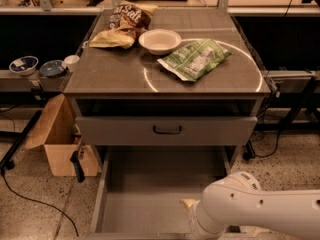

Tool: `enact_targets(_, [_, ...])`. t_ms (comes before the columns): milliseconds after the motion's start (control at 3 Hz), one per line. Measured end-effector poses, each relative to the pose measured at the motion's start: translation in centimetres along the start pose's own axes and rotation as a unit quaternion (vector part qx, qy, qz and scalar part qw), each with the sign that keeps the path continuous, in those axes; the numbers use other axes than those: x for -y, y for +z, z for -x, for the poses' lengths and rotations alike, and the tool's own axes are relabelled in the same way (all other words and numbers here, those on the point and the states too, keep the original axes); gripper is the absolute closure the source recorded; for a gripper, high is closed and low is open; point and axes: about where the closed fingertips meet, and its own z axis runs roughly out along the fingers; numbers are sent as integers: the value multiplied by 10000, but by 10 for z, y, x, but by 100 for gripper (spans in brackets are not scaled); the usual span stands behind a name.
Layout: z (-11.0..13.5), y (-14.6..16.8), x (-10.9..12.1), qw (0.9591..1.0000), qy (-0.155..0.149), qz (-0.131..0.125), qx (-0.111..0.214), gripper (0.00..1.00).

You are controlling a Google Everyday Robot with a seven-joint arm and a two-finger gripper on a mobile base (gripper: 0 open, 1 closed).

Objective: Close middle drawer

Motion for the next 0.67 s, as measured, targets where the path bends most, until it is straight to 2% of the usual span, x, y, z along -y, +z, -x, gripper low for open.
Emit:
enact_targets(333, [-1,16,-1,9996,277,70,-82,0])
enact_targets(667, [-1,17,-2,9995,273,27,-143,0])
